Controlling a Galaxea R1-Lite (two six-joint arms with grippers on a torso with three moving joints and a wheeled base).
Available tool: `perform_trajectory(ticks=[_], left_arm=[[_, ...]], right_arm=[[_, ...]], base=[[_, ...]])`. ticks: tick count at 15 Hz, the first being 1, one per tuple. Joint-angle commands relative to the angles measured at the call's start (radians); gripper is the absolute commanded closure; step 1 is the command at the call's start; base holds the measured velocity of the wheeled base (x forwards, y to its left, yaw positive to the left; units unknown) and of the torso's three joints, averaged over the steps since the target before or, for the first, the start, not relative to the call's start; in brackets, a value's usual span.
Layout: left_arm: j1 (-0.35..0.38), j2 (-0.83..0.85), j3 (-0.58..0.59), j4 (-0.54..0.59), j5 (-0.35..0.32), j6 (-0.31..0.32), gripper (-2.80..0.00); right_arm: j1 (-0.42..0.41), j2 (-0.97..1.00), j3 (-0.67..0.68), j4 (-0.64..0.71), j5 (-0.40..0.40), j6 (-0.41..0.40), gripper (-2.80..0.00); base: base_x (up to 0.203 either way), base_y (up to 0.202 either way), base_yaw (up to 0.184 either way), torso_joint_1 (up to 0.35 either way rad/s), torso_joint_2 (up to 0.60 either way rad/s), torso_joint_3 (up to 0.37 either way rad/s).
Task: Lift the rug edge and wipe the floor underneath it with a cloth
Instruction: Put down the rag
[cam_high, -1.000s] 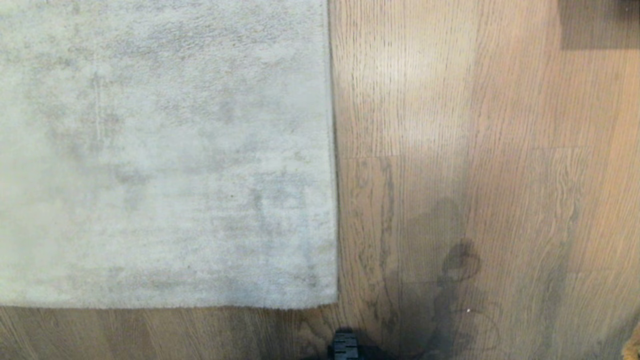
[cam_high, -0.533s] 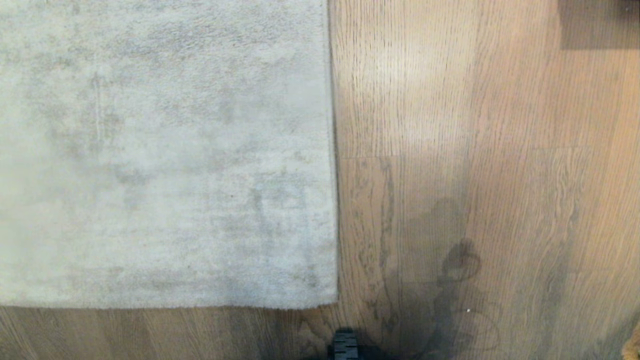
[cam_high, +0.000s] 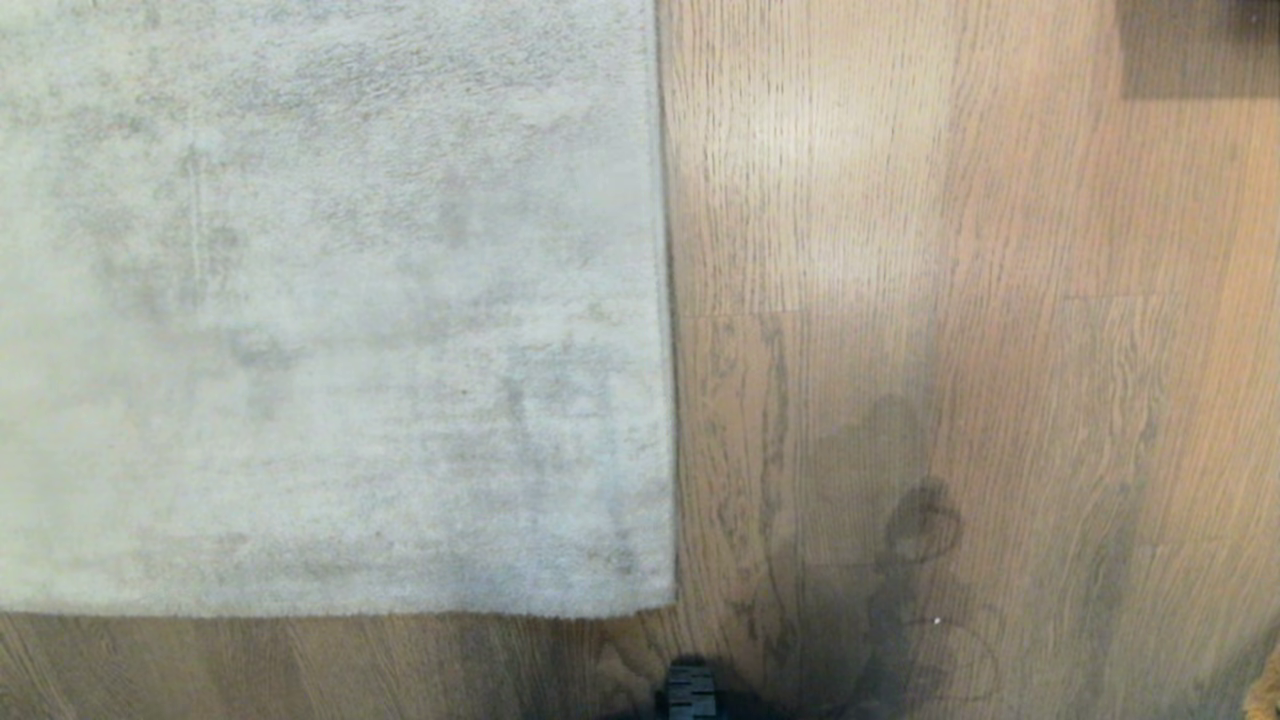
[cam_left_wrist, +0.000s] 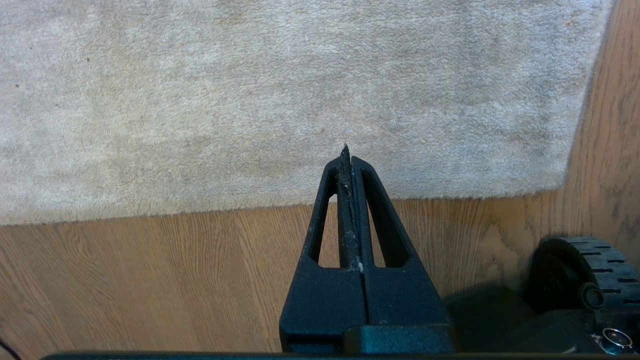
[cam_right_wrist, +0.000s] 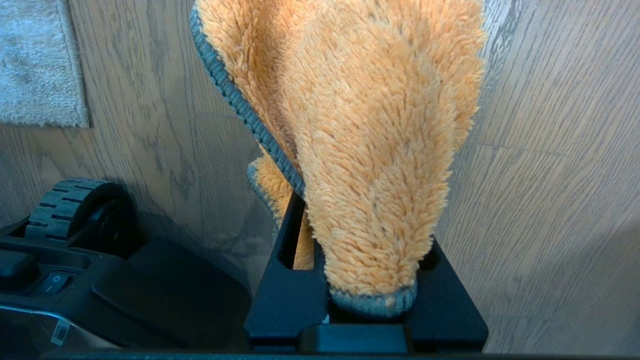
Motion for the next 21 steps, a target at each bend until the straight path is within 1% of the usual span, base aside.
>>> perform_trajectory(ticks=[1,21], left_arm=[[0.0,0.0,0.0,0.0,0.001,0.001,0.0],[0.0,0.0,0.0,0.0,0.001,0.001,0.0]], right_arm=[[0.0,0.001,0.0,0.0,0.001,-0.001,0.0],[0.0,0.001,0.0,0.0,0.001,-0.001,0.0]], base=[[0.0,0.0,0.0,0.0,0.0,0.0],[0.0,0.0,0.0,0.0,0.0,0.0]])
